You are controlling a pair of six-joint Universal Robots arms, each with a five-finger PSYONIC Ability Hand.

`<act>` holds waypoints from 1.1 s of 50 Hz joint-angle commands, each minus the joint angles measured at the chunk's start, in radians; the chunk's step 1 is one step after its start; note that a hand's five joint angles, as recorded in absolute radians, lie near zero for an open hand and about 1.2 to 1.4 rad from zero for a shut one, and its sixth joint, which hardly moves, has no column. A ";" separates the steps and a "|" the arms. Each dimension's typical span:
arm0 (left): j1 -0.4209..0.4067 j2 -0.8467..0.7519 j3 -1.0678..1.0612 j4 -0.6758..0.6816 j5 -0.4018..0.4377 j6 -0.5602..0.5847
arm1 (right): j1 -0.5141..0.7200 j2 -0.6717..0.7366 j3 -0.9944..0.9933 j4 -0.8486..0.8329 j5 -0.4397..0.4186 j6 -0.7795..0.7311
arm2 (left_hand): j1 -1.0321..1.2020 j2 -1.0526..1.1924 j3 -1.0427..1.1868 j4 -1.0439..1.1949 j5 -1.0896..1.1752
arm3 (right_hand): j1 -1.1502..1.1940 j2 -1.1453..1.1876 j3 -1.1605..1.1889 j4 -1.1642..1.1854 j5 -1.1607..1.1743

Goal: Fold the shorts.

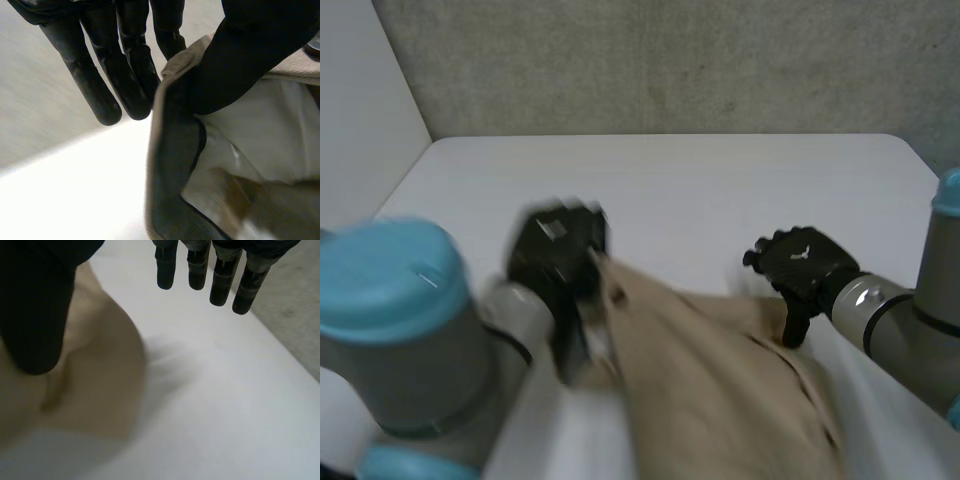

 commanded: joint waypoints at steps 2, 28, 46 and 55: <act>0.220 0.170 0.132 0.129 -0.013 0.180 | -0.042 -0.098 -0.040 -0.001 -0.006 0.252 | 0.308 0.204 0.210 0.206 0.240 | -0.029 -0.070 -0.070 -0.075 -0.088; -0.072 -0.241 0.267 0.139 0.196 0.205 | -0.062 -0.125 0.016 -0.001 -0.012 0.256 | 0.288 0.184 0.190 0.186 0.219 | -0.029 -0.070 -0.070 -0.075 -0.088; -0.103 -0.095 0.278 0.126 0.234 0.185 | -0.060 -0.125 0.026 -0.001 -0.011 0.254 | -0.643 -0.746 -0.741 -0.745 -0.711 | -0.029 -0.070 -0.070 -0.075 -0.088; 0.126 0.027 0.201 0.048 0.245 0.171 | -0.023 -0.133 0.025 0.002 -0.007 0.260 | -0.640 -0.743 -0.738 -0.742 -0.708 | -0.029 -0.070 -0.070 -0.075 -0.088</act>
